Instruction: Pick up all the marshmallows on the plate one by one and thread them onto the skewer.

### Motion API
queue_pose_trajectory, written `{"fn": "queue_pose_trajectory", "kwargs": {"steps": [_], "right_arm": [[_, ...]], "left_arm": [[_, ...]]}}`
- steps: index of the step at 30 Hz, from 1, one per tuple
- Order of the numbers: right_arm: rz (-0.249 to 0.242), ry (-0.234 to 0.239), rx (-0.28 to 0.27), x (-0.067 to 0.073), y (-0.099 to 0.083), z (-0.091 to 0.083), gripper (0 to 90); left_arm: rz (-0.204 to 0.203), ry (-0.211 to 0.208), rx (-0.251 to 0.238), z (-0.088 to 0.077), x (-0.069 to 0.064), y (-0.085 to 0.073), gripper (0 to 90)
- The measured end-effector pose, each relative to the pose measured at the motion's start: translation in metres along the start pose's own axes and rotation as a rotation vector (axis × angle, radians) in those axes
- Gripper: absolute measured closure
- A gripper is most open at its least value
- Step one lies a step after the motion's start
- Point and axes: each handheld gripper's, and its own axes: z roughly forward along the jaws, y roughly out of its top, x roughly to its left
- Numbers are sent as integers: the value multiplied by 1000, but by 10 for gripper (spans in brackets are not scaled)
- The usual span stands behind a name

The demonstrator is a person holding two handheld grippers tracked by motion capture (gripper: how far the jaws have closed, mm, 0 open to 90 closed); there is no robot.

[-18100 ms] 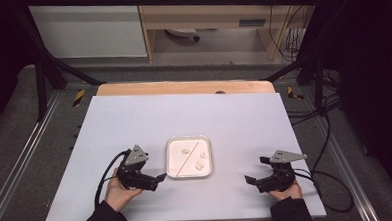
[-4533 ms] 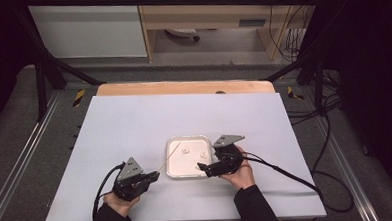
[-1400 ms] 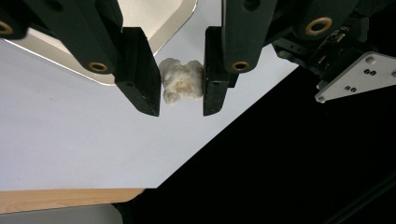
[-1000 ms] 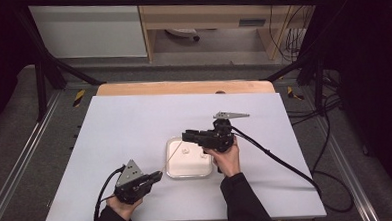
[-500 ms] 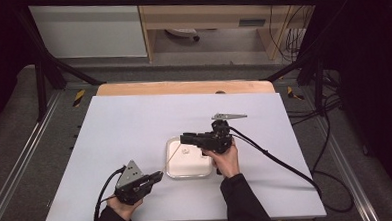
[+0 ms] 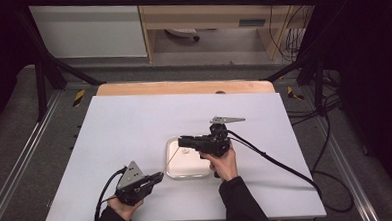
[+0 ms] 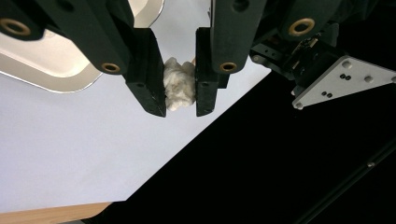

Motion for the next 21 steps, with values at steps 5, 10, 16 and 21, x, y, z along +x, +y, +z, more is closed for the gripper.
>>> {"fn": "queue_pose_trajectory", "kwargs": {"steps": [5, 10, 16, 21], "right_arm": [[-6, 12, 3, 2, -4, 2, 760], [-13, 15, 10, 4, -8, 3, 767], [-24, 17, 6, 5, -13, 6, 774], [-37, 11, 9, 8, -18, 7, 778]], "left_arm": [[11, 1, 7, 1, -1, 0, 883], [18, 6, 14, 1, -2, 0, 884], [23, 7, 21, 2, -2, 0, 884], [20, 2, 11, 2, -3, -1, 884]]}}
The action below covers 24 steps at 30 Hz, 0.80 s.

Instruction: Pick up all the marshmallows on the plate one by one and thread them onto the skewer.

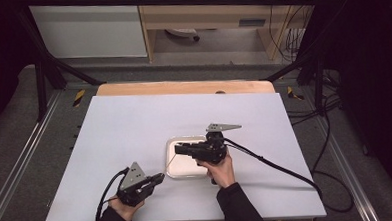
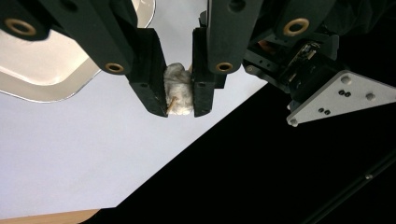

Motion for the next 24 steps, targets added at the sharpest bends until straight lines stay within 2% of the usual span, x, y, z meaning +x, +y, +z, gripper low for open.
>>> {"fn": "queue_pose_trajectory", "kwargs": {"steps": [2, 3, 4, 8, 11, 24], "right_arm": [[1, 15, 43, 0, -3, 4, 777], [-2, 19, 81, 0, -9, 9, 774], [-7, 20, 86, 1, -12, 13, 774], [-22, 21, 108, 3, -22, 26, 767], [-7, 29, 106, 2, -24, 29, 764], [-24, 6, 128, 5, -31, 31, 744]], "left_arm": [[-19, -16, -46, -2, -1, 4, 884], [-15, -8, -41, -2, -2, 6, 884], [-8, 3, -39, -1, -2, 6, 884], [-28, 8, -24, -1, 1, 3, 883], [-32, 13, -25, 0, 0, 4, 883], [-41, 11, -15, 5, -2, 5, 883]]}}
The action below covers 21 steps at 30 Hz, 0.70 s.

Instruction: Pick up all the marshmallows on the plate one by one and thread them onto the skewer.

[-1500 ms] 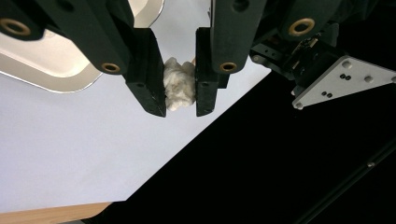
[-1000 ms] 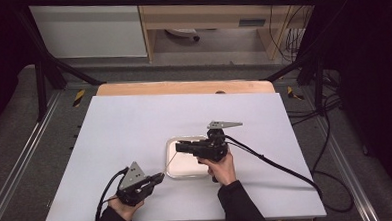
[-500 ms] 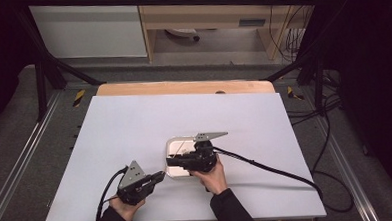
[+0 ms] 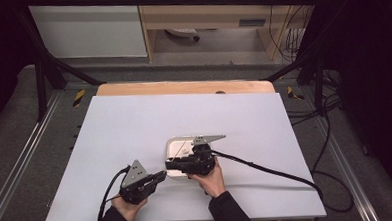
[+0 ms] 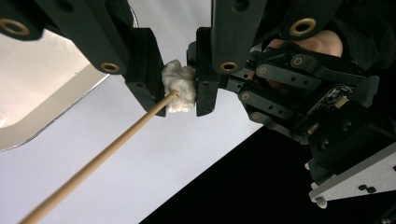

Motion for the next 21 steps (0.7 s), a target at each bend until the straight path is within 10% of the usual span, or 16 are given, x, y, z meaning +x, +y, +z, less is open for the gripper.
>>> {"fn": "queue_pose_trajectory", "kwargs": {"steps": [21], "right_arm": [[-214, -264, 116, -9, 4, -29, 147]], "left_arm": [[-39, 17, 13, -12, 16, -3, 882]]}}
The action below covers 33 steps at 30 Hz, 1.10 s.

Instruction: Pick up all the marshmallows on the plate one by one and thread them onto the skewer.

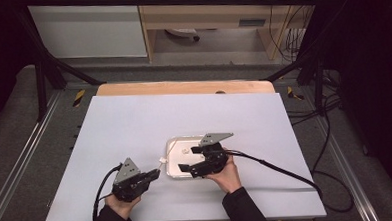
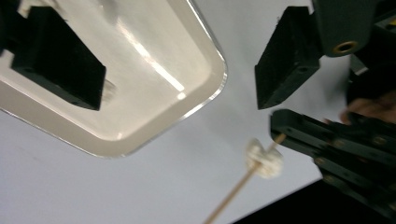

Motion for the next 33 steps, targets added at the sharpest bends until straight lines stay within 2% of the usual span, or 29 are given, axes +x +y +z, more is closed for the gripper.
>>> {"fn": "queue_pose_trajectory", "kwargs": {"steps": [6, 13, 20, 23, 26, 30, 33], "right_arm": [[-13, -46, 46, -7, -2, 5, 91], [-18, -99, 55, -17, 0, 10, 72], [4, -148, 52, -30, 5, 16, 59], [-11, -175, 68, -34, 9, 18, 53], [-5, -179, 62, -37, 13, 20, 57], [-17, -201, 85, -40, 17, 27, 79], [-19, -190, 101, -41, 18, 34, 111]], "left_arm": [[4, 6, 9, -1, 2, -1, 882], [-2, 7, 12, -1, 6, -1, 881], [-8, 10, 11, -1, 9, -2, 881], [-7, 9, 11, -1, 9, -2, 881], [-6, 9, 10, -1, 8, -2, 881], [-6, 10, 10, -1, 8, -1, 881], [-5, 9, 11, -1, 8, -2, 881]]}}
